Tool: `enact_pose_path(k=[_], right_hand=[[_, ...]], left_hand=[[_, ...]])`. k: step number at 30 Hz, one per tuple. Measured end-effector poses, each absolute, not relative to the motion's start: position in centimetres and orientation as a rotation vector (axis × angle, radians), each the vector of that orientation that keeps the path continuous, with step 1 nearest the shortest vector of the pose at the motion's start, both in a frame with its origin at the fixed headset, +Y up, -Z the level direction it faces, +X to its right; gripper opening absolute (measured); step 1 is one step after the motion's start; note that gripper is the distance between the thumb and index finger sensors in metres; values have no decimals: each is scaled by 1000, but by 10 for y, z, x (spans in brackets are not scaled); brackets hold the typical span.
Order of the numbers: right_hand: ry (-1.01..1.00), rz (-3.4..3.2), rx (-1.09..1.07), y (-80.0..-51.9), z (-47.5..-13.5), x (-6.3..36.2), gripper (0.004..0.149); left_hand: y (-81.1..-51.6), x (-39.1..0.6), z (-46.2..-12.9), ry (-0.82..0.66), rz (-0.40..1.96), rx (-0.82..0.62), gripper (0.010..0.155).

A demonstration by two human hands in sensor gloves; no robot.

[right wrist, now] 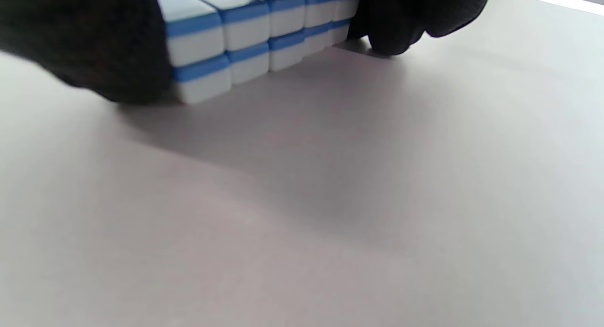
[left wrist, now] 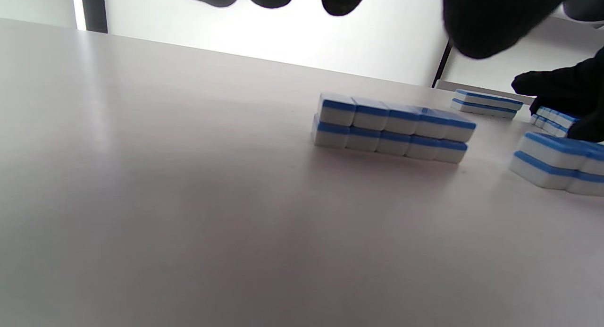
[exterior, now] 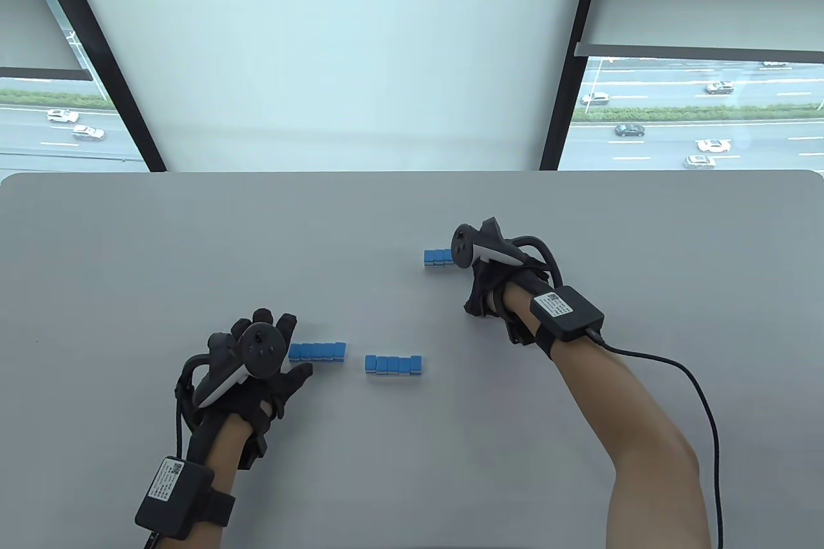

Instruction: Build mahjong tile wall

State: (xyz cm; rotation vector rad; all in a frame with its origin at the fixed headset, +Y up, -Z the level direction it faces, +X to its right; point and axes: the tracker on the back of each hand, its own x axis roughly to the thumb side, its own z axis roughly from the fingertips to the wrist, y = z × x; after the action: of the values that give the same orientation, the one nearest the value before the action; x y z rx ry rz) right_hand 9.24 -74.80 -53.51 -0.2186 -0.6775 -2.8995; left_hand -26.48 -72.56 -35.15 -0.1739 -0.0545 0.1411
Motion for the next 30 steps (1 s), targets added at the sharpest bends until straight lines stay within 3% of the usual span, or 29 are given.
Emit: enact_pose_path(k=[18,30], right_hand=[[-847,-2934,-215,-749,-539,86,116],[-812,-2939,-240,-750,-536,86,113]], left_hand=[[-724,-263,-352,-76,145,-172,85],[-724,-264,-351,-66,145,-175,85]])
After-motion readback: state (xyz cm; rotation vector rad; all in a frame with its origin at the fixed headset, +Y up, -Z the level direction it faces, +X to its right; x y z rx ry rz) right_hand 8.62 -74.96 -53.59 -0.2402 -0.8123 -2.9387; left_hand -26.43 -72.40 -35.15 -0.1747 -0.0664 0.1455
